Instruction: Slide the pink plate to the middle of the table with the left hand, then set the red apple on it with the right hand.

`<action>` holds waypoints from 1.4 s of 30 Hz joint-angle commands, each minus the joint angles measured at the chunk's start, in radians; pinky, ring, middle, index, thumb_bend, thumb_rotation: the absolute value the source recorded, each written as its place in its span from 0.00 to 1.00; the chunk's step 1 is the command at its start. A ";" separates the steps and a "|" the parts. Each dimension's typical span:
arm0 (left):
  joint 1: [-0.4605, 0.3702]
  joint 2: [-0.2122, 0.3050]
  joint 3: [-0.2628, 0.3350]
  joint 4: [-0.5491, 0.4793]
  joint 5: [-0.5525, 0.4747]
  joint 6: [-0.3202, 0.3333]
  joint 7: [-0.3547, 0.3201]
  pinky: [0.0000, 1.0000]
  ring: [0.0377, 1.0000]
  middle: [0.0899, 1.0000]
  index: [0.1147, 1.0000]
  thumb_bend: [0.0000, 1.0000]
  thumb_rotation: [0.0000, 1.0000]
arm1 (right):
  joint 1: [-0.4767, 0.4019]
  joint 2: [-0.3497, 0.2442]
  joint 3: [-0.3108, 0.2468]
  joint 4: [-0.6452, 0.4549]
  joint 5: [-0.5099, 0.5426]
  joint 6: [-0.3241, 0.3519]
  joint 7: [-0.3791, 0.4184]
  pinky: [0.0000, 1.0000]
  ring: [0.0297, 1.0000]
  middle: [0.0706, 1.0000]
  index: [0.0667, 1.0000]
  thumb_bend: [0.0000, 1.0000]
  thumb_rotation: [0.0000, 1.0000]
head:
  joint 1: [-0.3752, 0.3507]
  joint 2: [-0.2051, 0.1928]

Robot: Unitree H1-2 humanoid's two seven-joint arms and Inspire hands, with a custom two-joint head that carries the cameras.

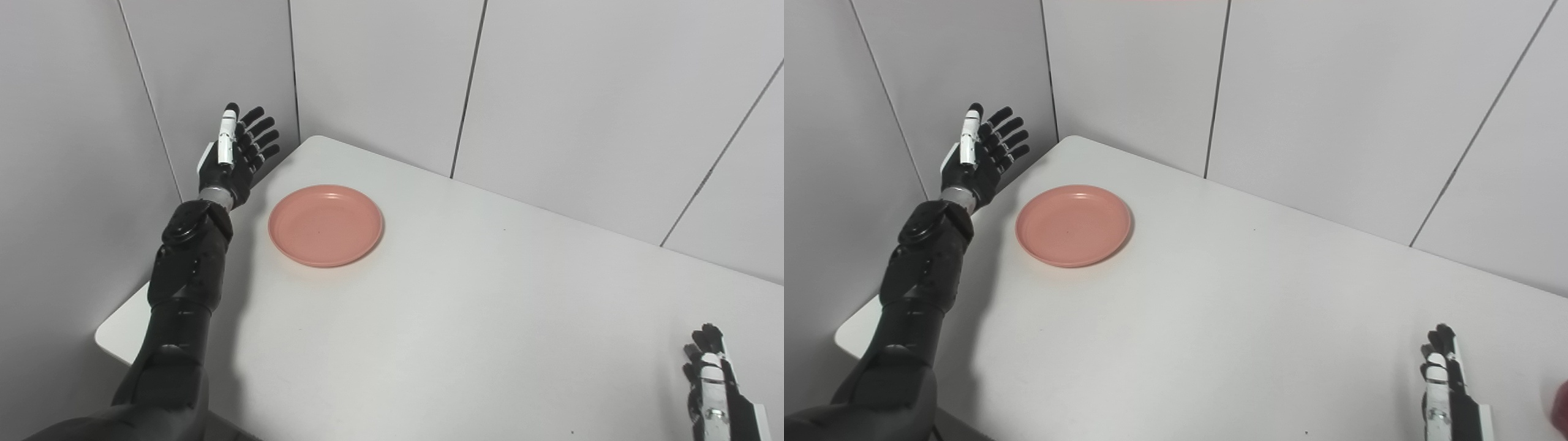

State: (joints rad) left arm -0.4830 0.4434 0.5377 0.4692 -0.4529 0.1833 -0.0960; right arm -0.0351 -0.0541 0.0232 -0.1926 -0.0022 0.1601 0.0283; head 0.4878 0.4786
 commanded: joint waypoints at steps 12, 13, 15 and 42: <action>-0.008 0.045 0.001 0.008 -0.006 -0.051 -0.027 0.86 0.85 0.84 0.80 0.37 1.00 | -0.025 -0.001 -0.006 -0.051 0.001 0.010 0.005 1.00 0.97 0.96 0.96 0.00 1.00 | -0.002 0.009; -0.006 0.045 0.000 0.011 -0.003 -0.055 -0.029 0.86 0.85 0.84 0.80 0.37 1.00 | -0.025 -0.002 -0.006 -0.051 0.001 0.009 0.006 1.00 0.97 0.96 0.96 0.00 1.00 | -0.002 0.010; -0.002 0.042 -0.001 0.017 0.000 -0.060 -0.023 0.86 0.85 0.84 0.80 0.37 1.00 | -0.025 -0.002 -0.007 -0.057 0.004 0.019 0.007 1.00 0.97 0.96 0.96 0.00 1.00 | -0.001 0.013; 0.034 0.025 -0.009 0.085 -0.026 -0.076 -0.034 0.85 0.85 0.85 0.83 0.38 1.00 | -0.030 -0.003 -0.014 -0.065 0.007 0.028 -0.001 1.00 0.95 0.94 0.95 0.00 1.00 | 0.003 0.024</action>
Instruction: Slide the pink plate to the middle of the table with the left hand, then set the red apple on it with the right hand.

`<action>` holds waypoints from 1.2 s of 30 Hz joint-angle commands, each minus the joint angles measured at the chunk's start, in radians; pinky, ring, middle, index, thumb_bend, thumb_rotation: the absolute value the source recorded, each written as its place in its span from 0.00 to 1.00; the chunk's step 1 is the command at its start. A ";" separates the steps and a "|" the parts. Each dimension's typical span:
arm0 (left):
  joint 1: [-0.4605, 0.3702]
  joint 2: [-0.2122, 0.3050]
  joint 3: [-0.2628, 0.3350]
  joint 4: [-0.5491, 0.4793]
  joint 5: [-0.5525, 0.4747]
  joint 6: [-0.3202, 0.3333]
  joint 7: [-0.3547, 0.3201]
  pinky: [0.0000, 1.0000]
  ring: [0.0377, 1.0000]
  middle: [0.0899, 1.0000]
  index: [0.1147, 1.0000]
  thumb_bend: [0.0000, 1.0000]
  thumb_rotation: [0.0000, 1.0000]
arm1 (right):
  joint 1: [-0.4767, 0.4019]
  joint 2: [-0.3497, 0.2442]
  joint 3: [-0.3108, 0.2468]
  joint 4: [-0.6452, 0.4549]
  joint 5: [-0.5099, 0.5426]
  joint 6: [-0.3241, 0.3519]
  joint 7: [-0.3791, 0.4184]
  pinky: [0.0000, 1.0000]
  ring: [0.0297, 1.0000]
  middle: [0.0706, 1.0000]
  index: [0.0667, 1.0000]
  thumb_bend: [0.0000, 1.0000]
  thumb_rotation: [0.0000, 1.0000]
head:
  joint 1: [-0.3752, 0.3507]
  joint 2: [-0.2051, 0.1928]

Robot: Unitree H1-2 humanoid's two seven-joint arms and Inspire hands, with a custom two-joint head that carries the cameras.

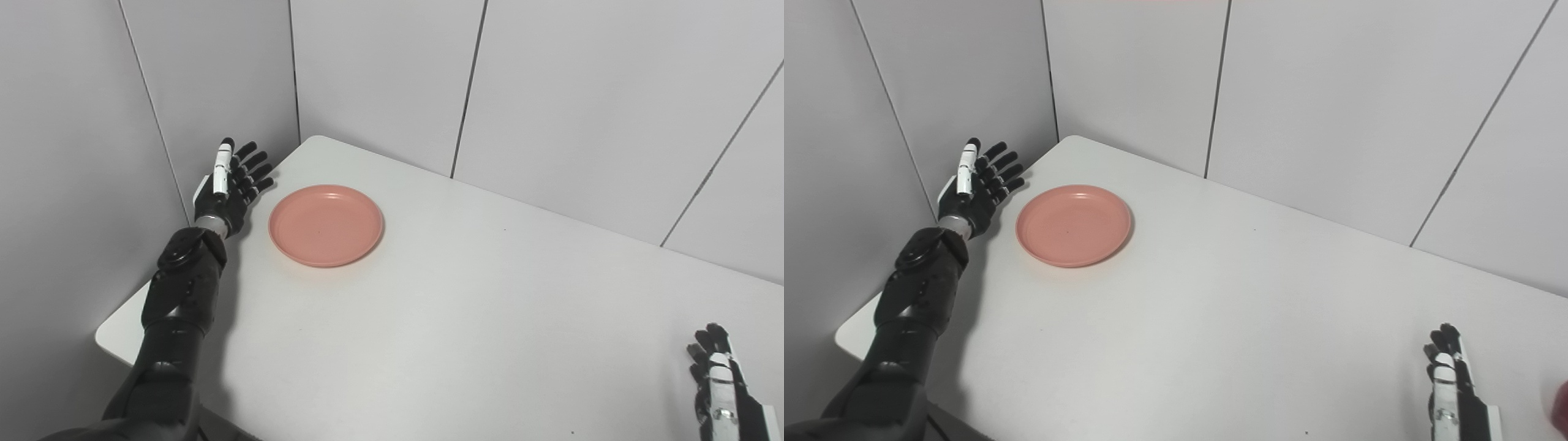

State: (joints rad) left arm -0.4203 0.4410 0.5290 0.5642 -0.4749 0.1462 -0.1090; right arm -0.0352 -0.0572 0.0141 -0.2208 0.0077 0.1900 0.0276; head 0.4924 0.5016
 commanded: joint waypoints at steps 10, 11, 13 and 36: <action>-0.022 0.025 -0.026 0.011 0.008 -0.058 -0.027 0.84 0.84 0.84 0.82 0.40 1.00 | -0.029 -0.001 -0.006 -0.037 -0.005 -0.006 -0.002 1.00 0.95 0.94 0.95 0.00 1.00 | 0.001 0.003; -0.021 0.023 -0.030 0.016 0.009 -0.061 -0.031 0.84 0.84 0.84 0.82 0.40 1.00 | -0.030 0.000 -0.006 -0.038 -0.005 -0.001 -0.004 1.00 0.95 0.94 0.95 0.00 1.00 | 0.000 0.003; -0.020 0.020 -0.035 0.023 0.010 -0.068 -0.037 0.85 0.84 0.83 0.81 0.40 1.00 | -0.032 0.001 -0.007 -0.038 -0.001 0.002 -0.003 1.00 0.95 0.94 0.95 0.00 1.00 | 0.000 0.003; -0.026 0.015 -0.082 0.075 0.004 -0.121 -0.075 0.82 0.83 0.82 0.80 0.40 1.00 | -0.033 0.007 -0.006 -0.039 -0.005 0.007 -0.006 1.00 0.95 0.94 0.95 0.00 1.00 | -0.006 -0.001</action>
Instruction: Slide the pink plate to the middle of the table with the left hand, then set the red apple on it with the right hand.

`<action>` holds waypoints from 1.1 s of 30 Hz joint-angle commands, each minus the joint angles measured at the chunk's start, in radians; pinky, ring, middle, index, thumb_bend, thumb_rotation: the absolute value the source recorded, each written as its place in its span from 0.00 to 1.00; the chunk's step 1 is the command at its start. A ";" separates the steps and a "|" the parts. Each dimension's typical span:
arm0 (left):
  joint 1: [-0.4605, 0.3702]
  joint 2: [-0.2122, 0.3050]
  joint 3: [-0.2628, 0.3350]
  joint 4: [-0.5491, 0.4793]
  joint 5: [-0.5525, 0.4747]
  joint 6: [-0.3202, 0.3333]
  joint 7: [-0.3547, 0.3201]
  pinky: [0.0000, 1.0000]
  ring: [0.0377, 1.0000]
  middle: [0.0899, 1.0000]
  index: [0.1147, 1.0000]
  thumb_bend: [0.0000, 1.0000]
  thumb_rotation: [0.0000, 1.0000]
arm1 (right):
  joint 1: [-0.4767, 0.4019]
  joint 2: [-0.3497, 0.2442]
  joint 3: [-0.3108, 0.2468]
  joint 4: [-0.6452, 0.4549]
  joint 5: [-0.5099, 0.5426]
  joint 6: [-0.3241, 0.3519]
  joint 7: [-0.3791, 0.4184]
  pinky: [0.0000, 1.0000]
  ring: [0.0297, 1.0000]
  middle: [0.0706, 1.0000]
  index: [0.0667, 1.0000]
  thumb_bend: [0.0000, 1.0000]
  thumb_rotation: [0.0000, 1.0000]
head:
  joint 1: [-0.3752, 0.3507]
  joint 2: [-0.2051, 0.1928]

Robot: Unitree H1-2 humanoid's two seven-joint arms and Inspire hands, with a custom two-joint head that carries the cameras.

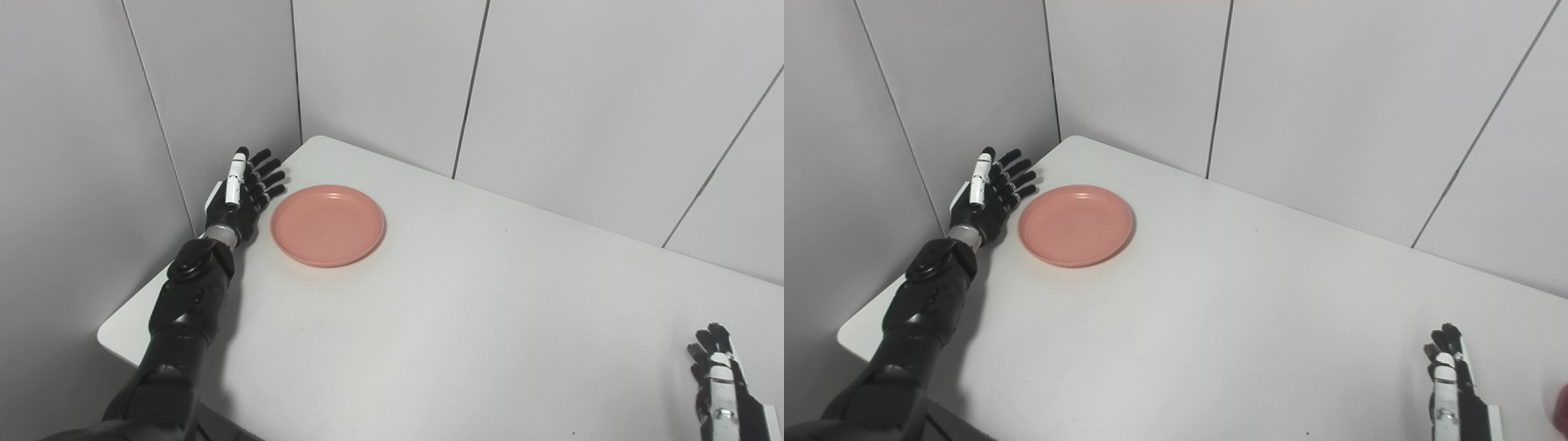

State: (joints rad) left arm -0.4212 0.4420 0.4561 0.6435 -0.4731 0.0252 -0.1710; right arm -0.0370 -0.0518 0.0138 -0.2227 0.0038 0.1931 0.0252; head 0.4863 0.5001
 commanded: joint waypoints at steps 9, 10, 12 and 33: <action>-0.023 -0.007 -0.036 -0.060 0.013 0.028 0.010 0.82 0.83 0.82 0.80 0.39 1.00 | -0.032 0.006 -0.008 -0.035 0.005 0.004 -0.003 1.00 0.95 0.94 0.95 0.00 1.00 | -0.002 0.000; -0.023 -0.005 -0.040 -0.057 0.012 0.026 0.004 0.82 0.83 0.83 0.80 0.39 1.00 | -0.032 0.006 -0.008 -0.036 0.002 0.007 -0.004 1.00 0.95 0.94 0.95 0.00 1.00 | -0.003 0.001; -0.024 -0.002 -0.048 -0.046 0.011 0.020 -0.013 0.82 0.83 0.83 0.80 0.39 1.00 | -0.031 0.006 -0.007 -0.039 0.001 0.011 -0.004 1.00 0.95 0.94 0.95 0.00 1.00 | -0.004 0.001; -0.018 -0.028 -0.073 -0.093 0.012 0.045 -0.018 0.84 0.84 0.84 0.82 0.40 1.00 | -0.028 0.002 -0.001 -0.029 -0.010 -0.026 -0.001 0.99 0.94 0.94 0.94 0.00 1.00 | -0.015 0.007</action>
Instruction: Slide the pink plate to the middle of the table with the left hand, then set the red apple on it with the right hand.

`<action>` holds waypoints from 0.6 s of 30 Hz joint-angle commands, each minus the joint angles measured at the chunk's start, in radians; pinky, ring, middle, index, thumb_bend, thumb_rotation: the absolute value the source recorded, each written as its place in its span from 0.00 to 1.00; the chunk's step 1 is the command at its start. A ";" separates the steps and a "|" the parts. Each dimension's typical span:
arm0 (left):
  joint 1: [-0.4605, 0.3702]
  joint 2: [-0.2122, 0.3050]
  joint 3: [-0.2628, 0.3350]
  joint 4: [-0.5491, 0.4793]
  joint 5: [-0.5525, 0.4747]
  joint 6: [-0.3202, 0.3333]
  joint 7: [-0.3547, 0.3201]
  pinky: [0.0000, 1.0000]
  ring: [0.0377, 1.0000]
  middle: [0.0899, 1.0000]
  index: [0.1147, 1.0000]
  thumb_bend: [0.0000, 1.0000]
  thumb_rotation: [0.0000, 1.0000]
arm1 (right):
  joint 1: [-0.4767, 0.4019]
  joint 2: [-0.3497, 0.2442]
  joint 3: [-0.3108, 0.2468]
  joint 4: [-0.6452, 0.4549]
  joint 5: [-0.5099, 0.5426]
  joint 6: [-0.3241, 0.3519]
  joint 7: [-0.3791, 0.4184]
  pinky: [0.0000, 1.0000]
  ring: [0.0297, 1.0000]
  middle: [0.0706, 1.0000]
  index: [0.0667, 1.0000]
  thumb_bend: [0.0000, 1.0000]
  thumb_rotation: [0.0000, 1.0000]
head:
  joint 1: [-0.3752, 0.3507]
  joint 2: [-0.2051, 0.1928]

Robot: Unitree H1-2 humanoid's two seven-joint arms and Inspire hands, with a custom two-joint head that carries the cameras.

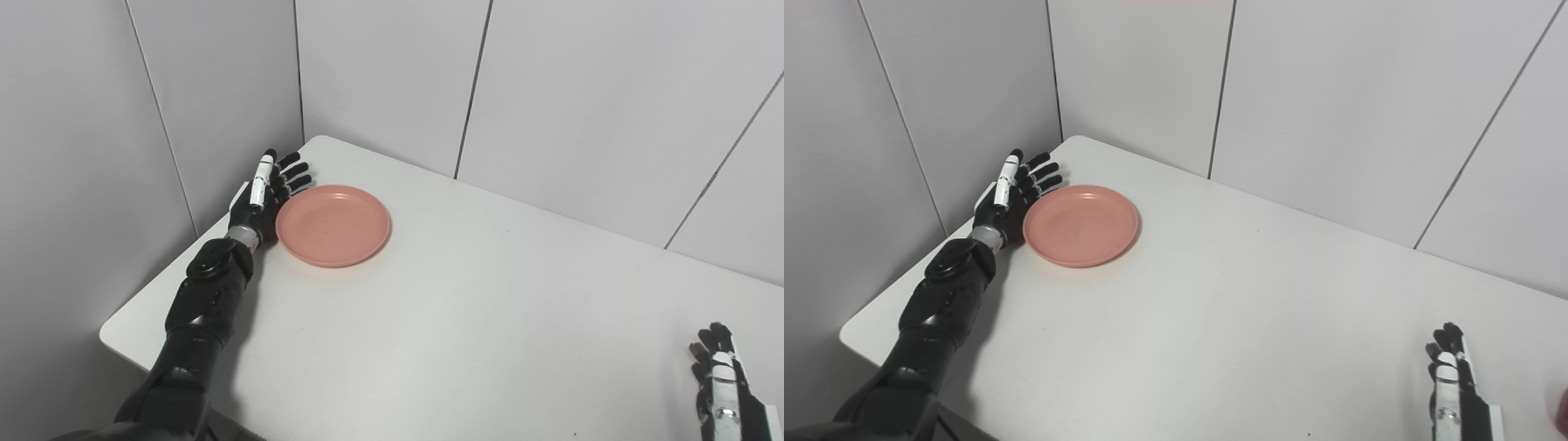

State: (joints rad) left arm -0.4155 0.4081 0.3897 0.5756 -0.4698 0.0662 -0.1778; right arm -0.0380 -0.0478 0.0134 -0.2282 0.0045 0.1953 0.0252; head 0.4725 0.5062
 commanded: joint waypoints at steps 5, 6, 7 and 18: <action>-0.018 -0.004 -0.017 -0.049 0.008 0.028 0.002 0.84 0.84 0.84 0.82 0.39 1.00 | -0.028 0.002 -0.002 -0.027 -0.018 -0.021 -0.005 0.98 0.93 0.93 0.93 0.00 1.00 | -0.003 0.003; -0.017 -0.006 -0.018 -0.053 0.007 0.031 0.003 0.84 0.84 0.84 0.81 0.39 1.00 | -0.028 0.003 -0.003 -0.027 -0.017 -0.020 -0.004 0.97 0.93 0.93 0.93 0.00 1.00 | -0.003 0.003; -0.015 -0.008 -0.019 -0.056 0.006 0.033 0.001 0.84 0.84 0.84 0.81 0.39 1.00 | -0.027 0.003 -0.004 -0.028 -0.016 -0.018 -0.004 0.97 0.93 0.93 0.93 0.00 1.00 | -0.003 0.004; 0.002 -0.035 -0.027 -0.119 0.010 0.085 0.019 0.84 0.86 0.85 0.82 0.36 1.00 | -0.027 0.000 0.000 -0.027 -0.028 -0.023 -0.003 0.95 0.92 0.93 0.93 0.00 1.00 | -0.009 0.010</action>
State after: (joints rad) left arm -0.3970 0.3648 0.3648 0.4763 -0.4698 0.1476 -0.1592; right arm -0.0379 -0.0467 0.0151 -0.2278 -0.0221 0.1953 0.0247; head 0.4648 0.5154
